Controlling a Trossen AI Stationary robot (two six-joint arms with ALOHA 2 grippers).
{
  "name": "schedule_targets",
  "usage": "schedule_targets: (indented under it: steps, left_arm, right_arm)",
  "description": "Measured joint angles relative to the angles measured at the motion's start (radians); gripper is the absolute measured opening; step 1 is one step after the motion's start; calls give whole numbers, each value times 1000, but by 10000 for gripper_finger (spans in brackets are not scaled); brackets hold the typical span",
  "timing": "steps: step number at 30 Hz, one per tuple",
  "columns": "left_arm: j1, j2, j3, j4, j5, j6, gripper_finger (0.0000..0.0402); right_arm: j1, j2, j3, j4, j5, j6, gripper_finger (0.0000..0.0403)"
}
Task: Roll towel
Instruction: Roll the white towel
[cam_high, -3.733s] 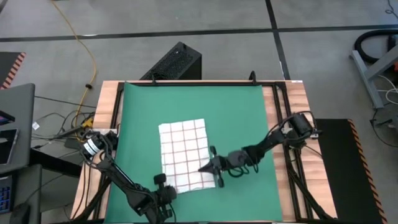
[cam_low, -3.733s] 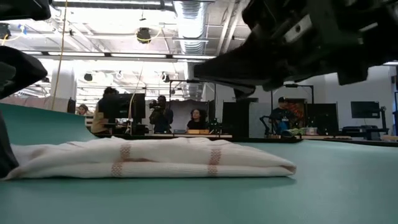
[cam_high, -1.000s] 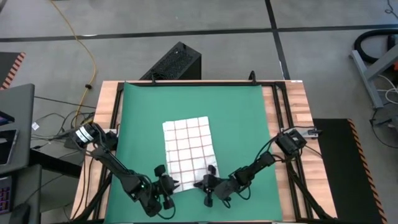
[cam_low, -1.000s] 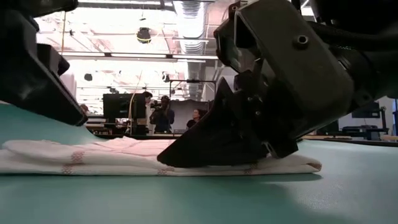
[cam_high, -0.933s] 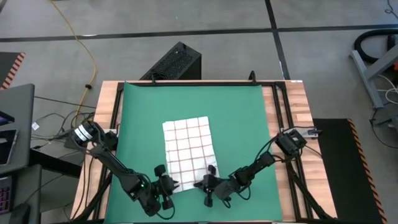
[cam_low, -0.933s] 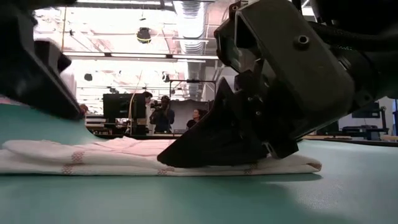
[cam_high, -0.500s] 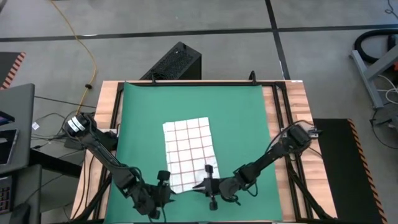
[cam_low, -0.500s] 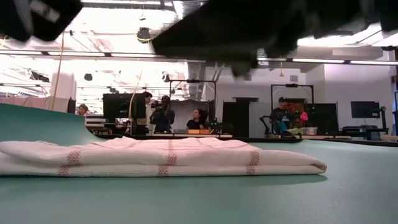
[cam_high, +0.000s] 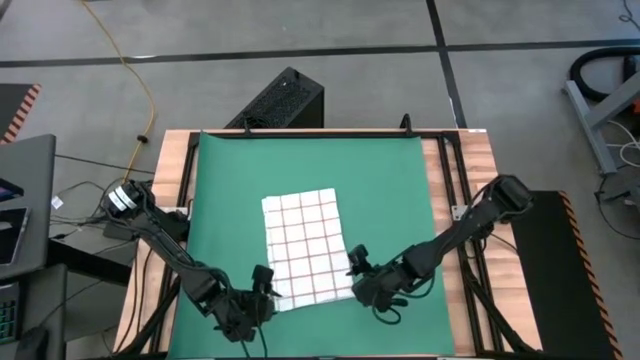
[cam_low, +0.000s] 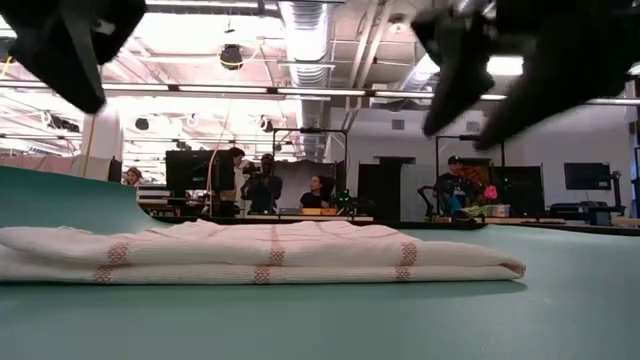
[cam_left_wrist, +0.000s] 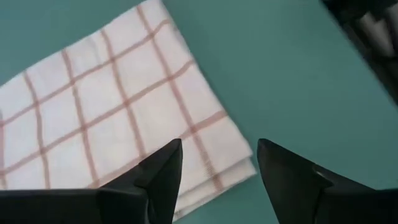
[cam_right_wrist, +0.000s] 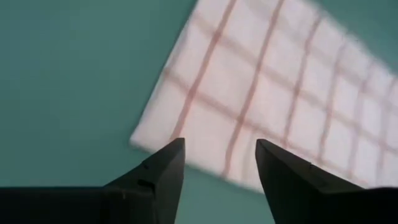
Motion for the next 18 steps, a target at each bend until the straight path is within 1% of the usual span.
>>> schedule_targets:
  steps: [3,8,12,14,18]
  left_arm:
    - [-2,0,-15,0,29,51,197]
    - [-11,0,-17,2,18,220,196]
    - [-10,1,-23,-30,-18,293,196]
    - [-3,1,-54,0,-26,321,196]
    - [3,2,-118,114,-3,384,196]
  right_arm:
    - [-4,21,-1,-4,-34,-27,225]
    - [-5,38,0,40,-92,-71,218]
    - [-8,43,0,39,-109,-134,215]
    - [-8,43,0,40,-109,-188,215]
    - [-8,43,0,56,-114,-274,215]
